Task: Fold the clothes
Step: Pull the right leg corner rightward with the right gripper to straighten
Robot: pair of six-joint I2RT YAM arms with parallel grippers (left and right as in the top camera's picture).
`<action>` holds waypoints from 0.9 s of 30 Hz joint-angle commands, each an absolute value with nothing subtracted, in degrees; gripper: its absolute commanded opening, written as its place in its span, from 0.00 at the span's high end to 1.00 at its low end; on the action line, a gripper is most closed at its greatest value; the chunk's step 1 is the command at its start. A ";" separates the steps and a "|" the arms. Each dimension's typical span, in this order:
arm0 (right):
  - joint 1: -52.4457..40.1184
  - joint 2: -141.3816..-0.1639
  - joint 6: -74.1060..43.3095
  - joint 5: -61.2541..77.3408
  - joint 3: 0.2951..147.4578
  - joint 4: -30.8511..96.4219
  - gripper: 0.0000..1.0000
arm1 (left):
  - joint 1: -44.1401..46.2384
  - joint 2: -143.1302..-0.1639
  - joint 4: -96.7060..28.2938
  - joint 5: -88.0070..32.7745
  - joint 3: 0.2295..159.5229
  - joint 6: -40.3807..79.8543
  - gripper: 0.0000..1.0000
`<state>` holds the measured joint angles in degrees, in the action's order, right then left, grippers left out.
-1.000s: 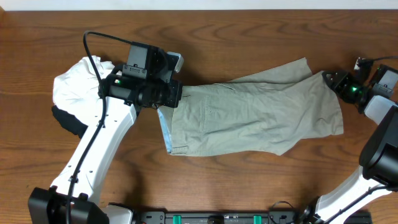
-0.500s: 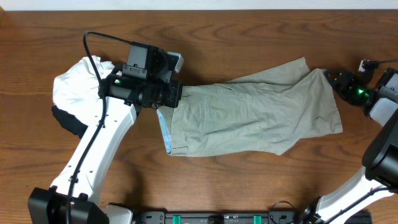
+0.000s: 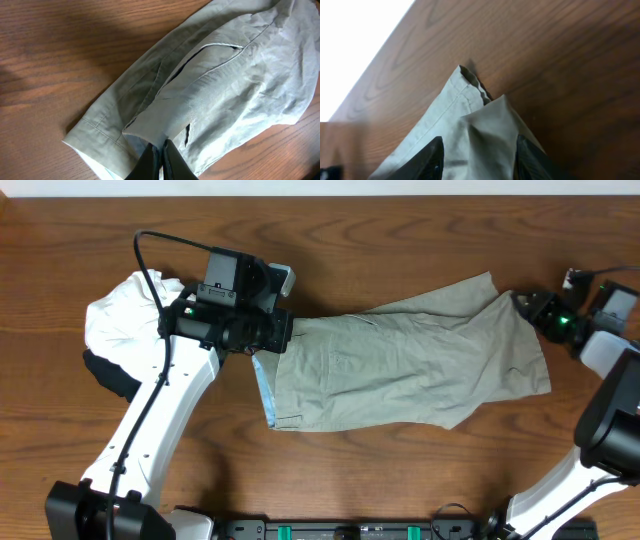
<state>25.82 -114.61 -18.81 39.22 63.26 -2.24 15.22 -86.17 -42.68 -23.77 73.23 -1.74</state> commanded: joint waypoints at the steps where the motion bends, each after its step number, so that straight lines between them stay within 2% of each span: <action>1: 23.55 -115.31 -17.50 33.04 64.12 -2.35 0.58 | 15.20 -85.27 -42.83 -23.31 74.39 -1.89 0.94; 4: 23.07 -115.31 -17.52 31.29 64.12 -2.52 0.75 | 15.20 -85.27 -42.83 -23.31 74.39 -1.89 0.94; 7: 23.68 -115.15 -17.56 31.66 64.16 -3.14 0.99 | 15.18 -85.27 -42.83 -23.31 74.39 -1.91 0.94; 16: 28.29 -111.59 -18.02 40.53 64.88 -1.78 0.99 | 15.20 -85.03 -42.78 -23.31 74.41 -1.87 0.94; 17: 28.58 -111.11 -17.96 40.49 64.88 -1.34 0.98 | 15.20 -84.84 -42.78 -23.31 74.41 -1.89 0.94; 19: 28.77 -110.83 -17.96 40.53 64.88 -0.86 0.80 | 15.20 -84.29 -42.78 -23.31 74.41 -1.89 0.94; 25: 26.76 -111.04 -16.62 36.60 64.86 -0.36 0.58 | 15.20 -83.57 -42.87 -23.31 74.39 -1.91 0.94; 27: 25.65 -111.04 -16.58 33.56 64.86 -0.47 0.55 | 15.20 -83.53 -42.83 -23.31 74.39 -1.89 0.94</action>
